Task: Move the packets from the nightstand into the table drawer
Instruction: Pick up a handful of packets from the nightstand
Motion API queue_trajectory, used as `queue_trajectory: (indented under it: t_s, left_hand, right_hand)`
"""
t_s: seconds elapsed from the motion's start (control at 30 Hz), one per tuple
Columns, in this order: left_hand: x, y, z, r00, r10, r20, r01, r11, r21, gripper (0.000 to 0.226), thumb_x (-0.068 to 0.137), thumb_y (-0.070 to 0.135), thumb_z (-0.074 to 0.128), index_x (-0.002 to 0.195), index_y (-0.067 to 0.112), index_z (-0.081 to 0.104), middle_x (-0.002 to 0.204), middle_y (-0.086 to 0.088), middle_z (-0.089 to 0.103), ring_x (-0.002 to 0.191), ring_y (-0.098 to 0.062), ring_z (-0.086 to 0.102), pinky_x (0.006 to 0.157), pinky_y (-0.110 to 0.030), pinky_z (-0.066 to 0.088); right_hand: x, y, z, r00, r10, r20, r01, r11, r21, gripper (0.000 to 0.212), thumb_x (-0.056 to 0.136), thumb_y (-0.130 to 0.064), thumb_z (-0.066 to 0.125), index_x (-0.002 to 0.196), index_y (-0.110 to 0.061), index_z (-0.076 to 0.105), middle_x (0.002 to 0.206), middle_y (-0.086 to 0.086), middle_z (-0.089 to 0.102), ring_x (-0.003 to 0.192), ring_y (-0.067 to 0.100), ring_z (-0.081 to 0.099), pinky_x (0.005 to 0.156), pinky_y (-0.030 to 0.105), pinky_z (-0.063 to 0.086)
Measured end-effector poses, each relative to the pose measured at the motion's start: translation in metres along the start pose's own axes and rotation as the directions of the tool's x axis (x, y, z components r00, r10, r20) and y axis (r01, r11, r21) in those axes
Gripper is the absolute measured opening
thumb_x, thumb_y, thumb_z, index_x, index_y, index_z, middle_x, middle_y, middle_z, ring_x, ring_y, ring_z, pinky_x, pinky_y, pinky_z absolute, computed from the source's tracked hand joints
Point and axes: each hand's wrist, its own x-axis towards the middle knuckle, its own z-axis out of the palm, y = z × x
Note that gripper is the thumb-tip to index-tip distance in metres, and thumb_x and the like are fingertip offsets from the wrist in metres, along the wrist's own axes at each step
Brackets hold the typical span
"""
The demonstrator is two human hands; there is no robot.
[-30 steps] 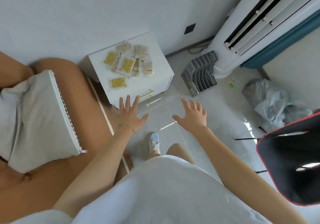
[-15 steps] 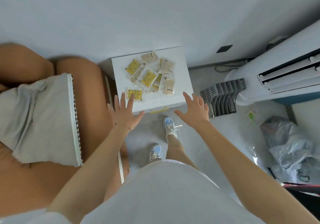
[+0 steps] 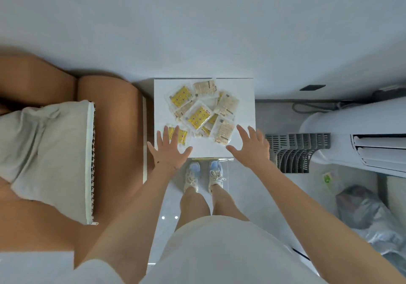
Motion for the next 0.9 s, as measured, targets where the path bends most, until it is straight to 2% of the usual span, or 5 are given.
queue_trajectory:
  t_s: [0.13,0.4,0.57,0.77,0.9]
  left_hand:
    - [0.035,-0.007,0.002,0.999,-0.027,0.029,0.028,0.999,-0.035,0.078,0.089,0.065,0.035,0.149,0.038,-0.005,0.159,0.0,-0.012,0.146,-0.024,-0.011,0.114,-0.058,-0.005]
    - [0.116,-0.024,0.016,0.998,-0.056,0.041,0.06,0.994,-0.092,0.08,0.088,0.063,0.04,0.149,0.036,-0.005,0.159,0.001,-0.013,0.147,-0.022,-0.011,0.114,-0.055,-0.005]
    - [0.173,-0.037,0.037,0.999,-0.045,-0.022,0.041,0.988,-0.152,0.078,0.091,0.058,0.041,0.15,0.033,-0.003,0.159,0.0,-0.012,0.147,-0.021,-0.011,0.114,-0.055,-0.002]
    - [0.218,-0.037,0.053,0.994,0.017,-0.11,-0.034,0.988,-0.15,0.07,0.094,0.055,0.038,0.149,0.036,0.0,0.159,0.0,-0.013,0.146,-0.02,-0.013,0.115,-0.054,-0.004]
    - [0.237,-0.027,0.054,0.989,0.037,-0.146,-0.059,0.988,-0.145,0.064,0.097,0.052,0.032,0.15,0.035,0.0,0.159,-0.003,-0.013,0.146,-0.022,-0.012,0.115,-0.053,-0.004]
  right_hand:
    - [0.034,-0.005,0.004,0.998,0.048,0.03,-0.049,0.998,0.028,0.078,0.09,-0.065,0.039,0.152,-0.032,0.005,0.161,0.005,0.008,0.148,0.03,0.005,0.116,0.05,0.018]
    - [0.115,-0.017,0.029,0.988,0.139,0.064,-0.151,0.955,0.254,0.08,0.089,-0.062,0.046,0.152,-0.031,0.009,0.159,0.007,0.016,0.145,0.031,0.015,0.112,0.053,0.024]
    - [0.173,-0.024,0.06,0.944,0.317,0.094,-0.31,0.748,0.587,0.083,0.088,-0.058,0.053,0.152,-0.029,0.01,0.157,0.007,0.02,0.143,0.033,0.02,0.11,0.057,0.027]
    - [0.208,-0.041,0.086,0.956,0.291,0.049,-0.27,0.796,0.543,0.089,0.085,-0.063,0.052,0.153,-0.031,0.004,0.161,0.009,-0.002,0.147,0.03,0.001,0.114,0.053,0.015]
    - [0.216,-0.046,0.089,0.954,0.299,-0.028,-0.226,0.774,0.591,0.078,0.088,-0.06,0.051,0.151,-0.031,0.015,0.159,0.01,0.005,0.146,0.031,0.008,0.114,0.052,0.016]
